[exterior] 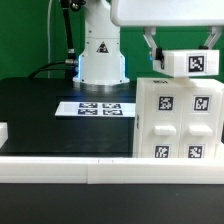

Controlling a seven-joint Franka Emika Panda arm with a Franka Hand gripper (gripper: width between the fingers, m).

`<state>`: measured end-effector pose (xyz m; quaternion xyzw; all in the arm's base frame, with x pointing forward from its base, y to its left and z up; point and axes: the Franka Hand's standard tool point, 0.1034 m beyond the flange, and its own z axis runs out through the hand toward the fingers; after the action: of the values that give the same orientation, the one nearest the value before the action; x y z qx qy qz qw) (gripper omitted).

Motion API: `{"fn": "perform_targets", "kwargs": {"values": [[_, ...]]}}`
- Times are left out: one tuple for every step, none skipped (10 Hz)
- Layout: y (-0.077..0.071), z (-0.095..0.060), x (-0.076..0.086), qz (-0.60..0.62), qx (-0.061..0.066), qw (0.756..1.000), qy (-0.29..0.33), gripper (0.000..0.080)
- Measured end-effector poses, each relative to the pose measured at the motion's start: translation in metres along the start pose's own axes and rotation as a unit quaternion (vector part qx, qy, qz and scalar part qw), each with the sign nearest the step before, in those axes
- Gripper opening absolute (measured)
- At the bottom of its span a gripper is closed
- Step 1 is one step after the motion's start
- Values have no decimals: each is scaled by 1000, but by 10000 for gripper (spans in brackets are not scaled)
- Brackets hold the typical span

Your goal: Assemble cabinet

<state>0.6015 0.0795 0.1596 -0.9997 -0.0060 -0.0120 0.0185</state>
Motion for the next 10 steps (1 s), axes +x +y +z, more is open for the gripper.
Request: {"fn": "perform_targets", "kwargs": {"values": [[-3, 1, 0, 3, 0, 1000, 0, 563], [-2, 1, 0, 3, 0, 1000, 0, 563], [-2, 1, 0, 3, 0, 1000, 0, 563], [-2, 1, 0, 3, 0, 1000, 0, 563], [-2, 1, 0, 3, 0, 1000, 0, 563], [-2, 1, 0, 3, 0, 1000, 0, 563], [-2, 1, 0, 3, 0, 1000, 0, 563], [-2, 1, 0, 3, 0, 1000, 0, 563], [-2, 1, 0, 3, 0, 1000, 0, 563], [-2, 1, 0, 3, 0, 1000, 0, 563]]}}
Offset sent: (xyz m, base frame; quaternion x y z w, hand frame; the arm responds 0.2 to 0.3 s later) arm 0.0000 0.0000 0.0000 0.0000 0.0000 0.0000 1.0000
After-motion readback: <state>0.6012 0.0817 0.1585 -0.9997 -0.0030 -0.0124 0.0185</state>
